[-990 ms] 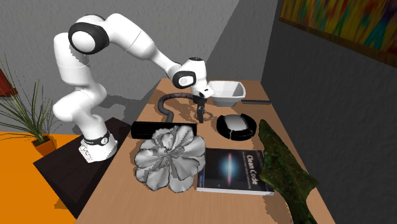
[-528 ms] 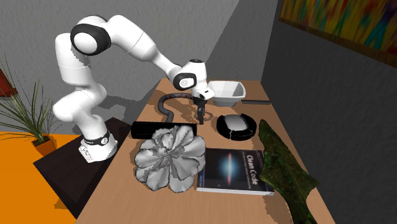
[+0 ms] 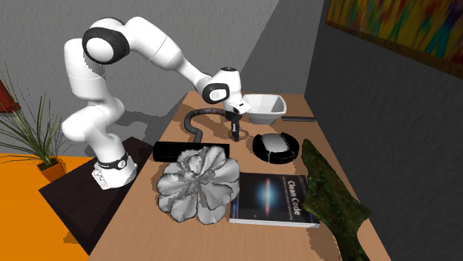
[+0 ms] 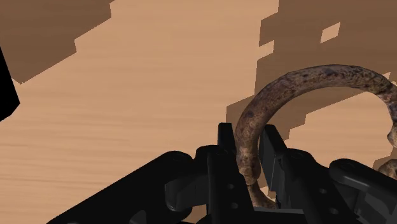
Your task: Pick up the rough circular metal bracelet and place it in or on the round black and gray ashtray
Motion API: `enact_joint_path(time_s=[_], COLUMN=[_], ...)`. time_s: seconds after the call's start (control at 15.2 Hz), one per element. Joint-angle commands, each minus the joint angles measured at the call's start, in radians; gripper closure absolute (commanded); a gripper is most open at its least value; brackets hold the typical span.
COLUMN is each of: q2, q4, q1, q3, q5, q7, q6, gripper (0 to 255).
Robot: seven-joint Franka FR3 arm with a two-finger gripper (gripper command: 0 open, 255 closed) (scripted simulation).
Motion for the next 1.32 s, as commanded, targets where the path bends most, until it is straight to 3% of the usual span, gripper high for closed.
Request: enact_joint_path(time_s=[0.0,1.25], q2=[0.006,-0.143], q4=[-0.006,0.069], q1=[-0.005,-0.029], q3=[-0.007,0.024], q5=[-0.002,0.123], q7=[-0.001,-0.094], q6=[-0.002,-0.203], gripper=[255,255])
